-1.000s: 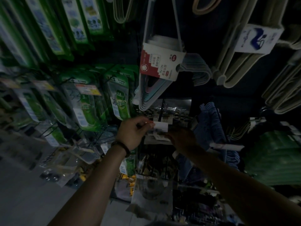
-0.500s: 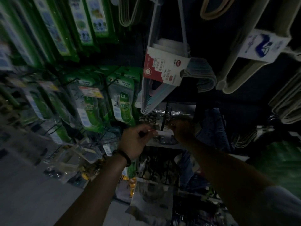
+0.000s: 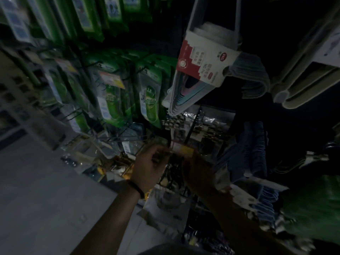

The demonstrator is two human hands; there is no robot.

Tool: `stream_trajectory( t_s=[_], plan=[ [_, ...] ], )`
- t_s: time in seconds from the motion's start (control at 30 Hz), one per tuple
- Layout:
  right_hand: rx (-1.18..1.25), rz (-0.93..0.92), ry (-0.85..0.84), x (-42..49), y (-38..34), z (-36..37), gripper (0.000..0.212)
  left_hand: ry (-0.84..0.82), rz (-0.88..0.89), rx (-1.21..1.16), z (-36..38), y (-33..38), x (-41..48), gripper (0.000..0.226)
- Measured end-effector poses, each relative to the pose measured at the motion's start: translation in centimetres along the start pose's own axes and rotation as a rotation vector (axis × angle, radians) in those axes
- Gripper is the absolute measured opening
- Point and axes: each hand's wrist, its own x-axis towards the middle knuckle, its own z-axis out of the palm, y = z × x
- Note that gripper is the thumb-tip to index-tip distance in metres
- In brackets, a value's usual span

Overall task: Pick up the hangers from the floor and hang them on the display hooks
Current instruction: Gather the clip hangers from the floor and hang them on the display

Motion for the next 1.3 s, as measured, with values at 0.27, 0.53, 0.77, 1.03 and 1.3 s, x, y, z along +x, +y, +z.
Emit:
stream_trajectory(
  t_s=[0.27, 0.53, 0.77, 1.03, 1.3],
  plan=[
    [0.139, -0.304, -0.832, -5.7, -3.6, 4.0, 0.033, -0.144, -0.527, 0.368, -1.3, -5.5, -16.7, 0.01],
    [0.014, -0.476, -1.402, -16.2, -10.8, 10.6, 0.028, -0.094, -1.253, 0.308, -3.2, -3.2, -38.4, 0.017],
    [-0.118, -0.505, -1.564, -23.9, -17.8, 14.6, 0.031, 0.015, -1.42, 0.106, -5.1, -4.7, -48.9, 0.018],
    [-0.184, -0.189, -1.484, -34.8, -19.0, 31.4, 0.026, -0.2, -1.358, -0.002, -5.9, -21.8, -58.9, 0.013],
    [-0.313, 0.062, -1.674, -47.4, -8.3, 60.4, 0.028, -0.086, -1.604, -0.174, 4.0, -48.7, -68.2, 0.017]
  ],
)
